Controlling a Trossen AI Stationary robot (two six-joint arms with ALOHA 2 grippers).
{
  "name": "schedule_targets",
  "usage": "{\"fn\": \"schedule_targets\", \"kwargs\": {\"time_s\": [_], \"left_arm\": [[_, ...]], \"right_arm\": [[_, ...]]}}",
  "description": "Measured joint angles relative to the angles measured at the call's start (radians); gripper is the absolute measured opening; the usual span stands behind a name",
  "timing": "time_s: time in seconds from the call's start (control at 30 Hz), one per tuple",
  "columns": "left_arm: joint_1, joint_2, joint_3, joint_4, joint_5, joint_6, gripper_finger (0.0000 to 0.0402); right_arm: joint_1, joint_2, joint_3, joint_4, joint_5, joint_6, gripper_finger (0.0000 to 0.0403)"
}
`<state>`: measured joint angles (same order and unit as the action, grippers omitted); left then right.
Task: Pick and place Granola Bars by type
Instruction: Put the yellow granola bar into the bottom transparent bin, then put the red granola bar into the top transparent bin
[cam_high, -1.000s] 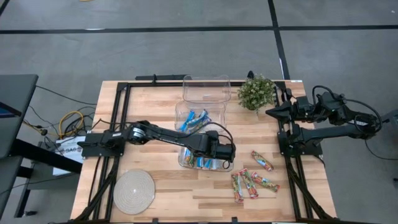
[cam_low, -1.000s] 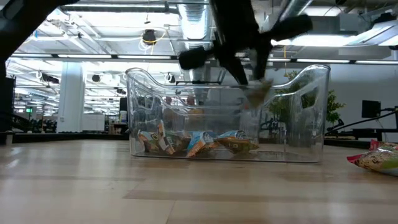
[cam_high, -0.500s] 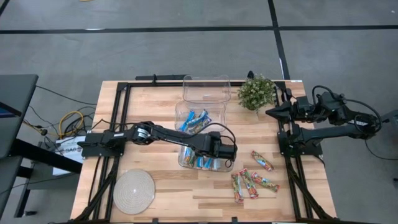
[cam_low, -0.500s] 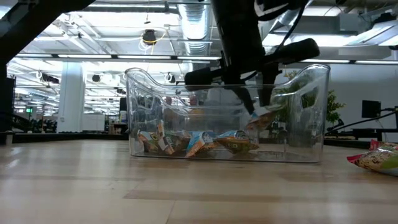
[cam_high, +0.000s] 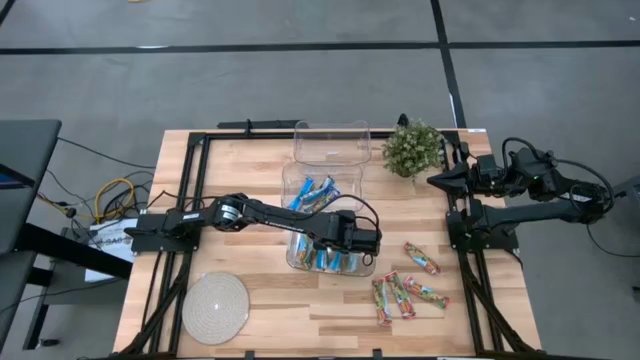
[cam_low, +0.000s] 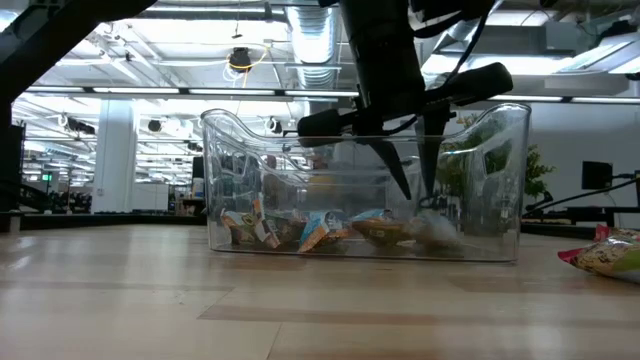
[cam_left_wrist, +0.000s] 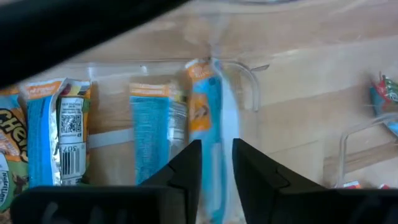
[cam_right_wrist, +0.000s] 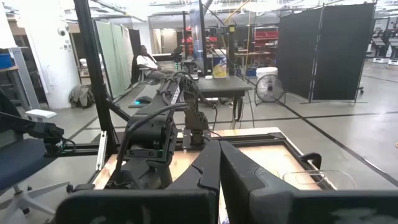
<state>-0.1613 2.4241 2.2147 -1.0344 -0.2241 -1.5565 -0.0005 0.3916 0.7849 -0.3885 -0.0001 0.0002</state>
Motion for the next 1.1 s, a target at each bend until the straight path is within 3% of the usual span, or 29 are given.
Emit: {"fn": "schedule_targets", "kwargs": {"time_s": [0.27, 0.9, 1.1], "left_arm": [[-0.001, 0.000, 0.000, 0.000, 0.003, 0.033, 0.0113], [-0.008, 0.000, 0.001, 0.040, 0.029, 0.041, 0.0114], [-0.008, -0.001, 0.057, 0.025, 0.005, 0.097, 0.0114]], "right_arm": [[0.000, 0.000, 0.000, 0.000, 0.000, 0.000, 0.0000], [0.000, 0.000, 0.000, 0.000, 0.000, 0.000, 0.0000], [0.000, 0.000, 0.000, 0.000, 0.000, 0.000, 0.0000]]}}
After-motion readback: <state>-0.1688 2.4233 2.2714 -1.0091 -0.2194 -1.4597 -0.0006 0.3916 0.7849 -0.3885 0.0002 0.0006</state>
